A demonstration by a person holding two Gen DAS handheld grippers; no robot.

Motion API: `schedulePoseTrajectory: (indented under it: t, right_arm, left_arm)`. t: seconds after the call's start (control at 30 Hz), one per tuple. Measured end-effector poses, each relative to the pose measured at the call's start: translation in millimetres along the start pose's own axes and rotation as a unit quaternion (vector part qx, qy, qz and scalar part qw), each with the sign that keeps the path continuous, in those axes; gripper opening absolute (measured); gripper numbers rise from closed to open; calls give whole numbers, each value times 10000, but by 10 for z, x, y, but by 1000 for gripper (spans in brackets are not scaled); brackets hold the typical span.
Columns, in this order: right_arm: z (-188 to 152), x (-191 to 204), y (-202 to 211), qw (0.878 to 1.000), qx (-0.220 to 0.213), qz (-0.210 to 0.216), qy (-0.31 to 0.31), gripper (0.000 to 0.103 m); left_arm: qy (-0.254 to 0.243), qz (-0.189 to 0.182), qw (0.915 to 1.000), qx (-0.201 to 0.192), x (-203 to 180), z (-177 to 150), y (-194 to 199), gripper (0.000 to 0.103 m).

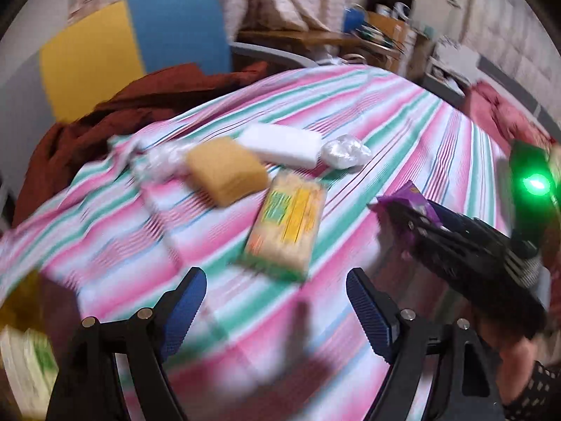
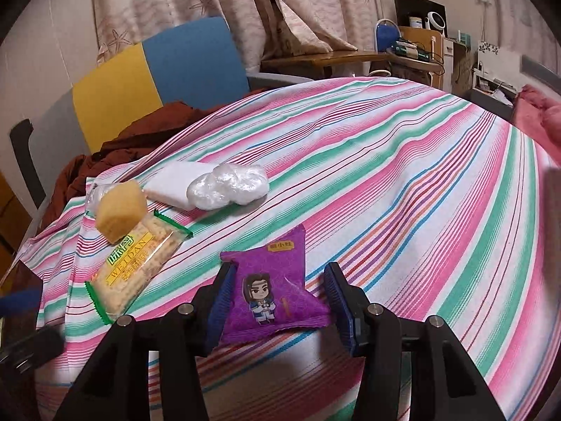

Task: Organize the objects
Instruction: 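Grasp the purple character packet with the right tool while the left tool grasps another WEIDAN packet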

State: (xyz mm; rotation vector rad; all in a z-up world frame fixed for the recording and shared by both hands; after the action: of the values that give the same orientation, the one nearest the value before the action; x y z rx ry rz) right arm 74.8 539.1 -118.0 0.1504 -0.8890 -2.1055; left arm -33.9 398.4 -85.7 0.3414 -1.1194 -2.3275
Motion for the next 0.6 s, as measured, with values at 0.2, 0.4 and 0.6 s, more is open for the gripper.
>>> schedulePoseTrajectory:
  t: [0.2, 0.4, 0.6]
  right_arm:
    - [-12, -6, -6, 10000, -69, 11, -32, 53]
    - [-34, 3, 3, 9999, -116, -24, -9, 53]
    - [-46, 5, 2, 9999, -128, -55, 14, 53]
  left_arm:
    - [-195, -39, 9990, 404, -39, 194, -523, 84]
    - [39, 51, 9999, 140, -22, 167, -658, 83]
    - [80, 282, 9994, -156, -87, 95, -618, 75]
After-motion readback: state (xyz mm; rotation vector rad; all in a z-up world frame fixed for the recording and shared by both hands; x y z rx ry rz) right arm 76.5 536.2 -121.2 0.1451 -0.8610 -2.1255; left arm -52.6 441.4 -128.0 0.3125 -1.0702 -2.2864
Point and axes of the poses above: each gripper's, at about its wrist camera, not at the fingertips, and y roughly against the way its jaws point, x to its left, z to its top, the point moved 3 cm from there along -y, roughly the way its jaws point, and after that the axes turned 4 degrees about -x, right-handed, at the moved point
